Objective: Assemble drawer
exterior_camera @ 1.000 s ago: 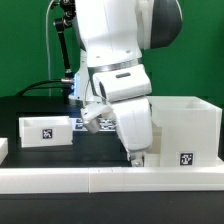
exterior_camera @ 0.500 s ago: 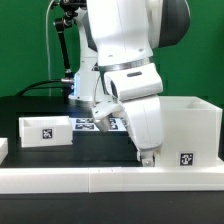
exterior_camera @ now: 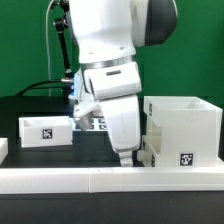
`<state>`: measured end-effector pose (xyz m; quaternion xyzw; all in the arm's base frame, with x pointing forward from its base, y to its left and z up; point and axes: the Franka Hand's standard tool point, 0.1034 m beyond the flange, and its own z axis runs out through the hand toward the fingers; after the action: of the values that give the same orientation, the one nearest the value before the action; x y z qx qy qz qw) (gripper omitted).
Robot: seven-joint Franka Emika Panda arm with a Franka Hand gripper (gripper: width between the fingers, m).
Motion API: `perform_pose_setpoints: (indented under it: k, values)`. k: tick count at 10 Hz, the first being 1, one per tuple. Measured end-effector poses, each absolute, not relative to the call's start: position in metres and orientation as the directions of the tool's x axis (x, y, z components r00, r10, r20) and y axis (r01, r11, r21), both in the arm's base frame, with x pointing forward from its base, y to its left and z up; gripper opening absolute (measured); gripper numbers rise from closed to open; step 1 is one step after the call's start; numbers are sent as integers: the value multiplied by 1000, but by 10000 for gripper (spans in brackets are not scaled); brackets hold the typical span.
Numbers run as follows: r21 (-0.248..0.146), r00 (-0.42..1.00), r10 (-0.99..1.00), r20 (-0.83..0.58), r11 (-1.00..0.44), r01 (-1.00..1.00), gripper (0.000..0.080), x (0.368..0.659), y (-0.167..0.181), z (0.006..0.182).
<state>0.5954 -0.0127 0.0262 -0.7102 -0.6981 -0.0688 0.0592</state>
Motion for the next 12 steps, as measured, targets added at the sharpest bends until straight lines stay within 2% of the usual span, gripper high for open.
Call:
perform_pose_setpoints:
  k: [6,9,12]
  values:
    - [31,100,984,146,-106,994,649,545,-57,41]
    - [16,158,977,146,-162,987,649,539,-60,40]
    - [-15,350,925,147,-352,936,649,538,-59,40]
